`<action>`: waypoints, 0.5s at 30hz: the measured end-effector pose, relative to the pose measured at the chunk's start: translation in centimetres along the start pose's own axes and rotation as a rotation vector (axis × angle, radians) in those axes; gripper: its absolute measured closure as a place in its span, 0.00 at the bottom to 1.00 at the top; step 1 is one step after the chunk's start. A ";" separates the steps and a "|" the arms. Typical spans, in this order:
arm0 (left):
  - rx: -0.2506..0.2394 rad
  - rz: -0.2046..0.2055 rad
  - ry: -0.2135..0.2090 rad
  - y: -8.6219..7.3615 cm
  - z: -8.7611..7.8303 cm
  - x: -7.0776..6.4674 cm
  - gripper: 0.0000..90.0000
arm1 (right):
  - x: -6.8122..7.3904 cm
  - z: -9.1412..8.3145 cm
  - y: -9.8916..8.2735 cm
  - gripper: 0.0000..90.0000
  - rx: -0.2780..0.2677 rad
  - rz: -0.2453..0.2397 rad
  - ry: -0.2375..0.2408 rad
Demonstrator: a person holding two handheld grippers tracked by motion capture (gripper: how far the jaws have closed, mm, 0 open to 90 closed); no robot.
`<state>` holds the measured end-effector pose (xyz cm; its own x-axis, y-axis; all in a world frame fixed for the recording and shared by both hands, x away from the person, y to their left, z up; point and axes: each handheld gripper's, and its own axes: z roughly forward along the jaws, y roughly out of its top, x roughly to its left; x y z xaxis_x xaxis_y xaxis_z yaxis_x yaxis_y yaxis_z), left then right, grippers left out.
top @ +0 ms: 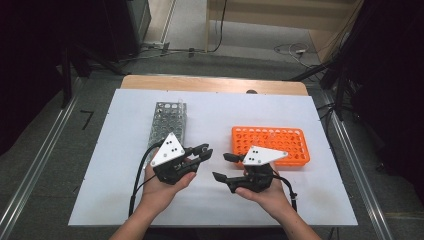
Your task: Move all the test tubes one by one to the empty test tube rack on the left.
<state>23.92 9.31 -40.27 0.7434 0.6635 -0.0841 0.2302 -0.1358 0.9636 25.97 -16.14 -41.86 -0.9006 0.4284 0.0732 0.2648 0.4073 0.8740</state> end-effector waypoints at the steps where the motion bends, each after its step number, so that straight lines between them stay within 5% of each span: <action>1: -0.005 -0.001 0.003 0.1 0.0 0.2 0.84 | -0.2 -0.3 -0.1 0.21 -0.005 0.005 0.001; 7: -0.008 -0.002 0.028 1.1 0.0 1.6 0.84 | -1.3 -2.1 -0.6 0.01 -0.036 0.026 -0.019; 15: -0.024 -0.018 0.068 1.8 -0.1 3.7 0.84 | -2.9 -4.5 -2.3 0.00 -0.038 0.060 -0.081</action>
<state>27.03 11.56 -38.78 0.6945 0.7145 -0.0851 0.2277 -0.1060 0.9679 26.43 -21.97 -41.95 -0.8521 0.5159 0.0882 0.3028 0.3484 0.8871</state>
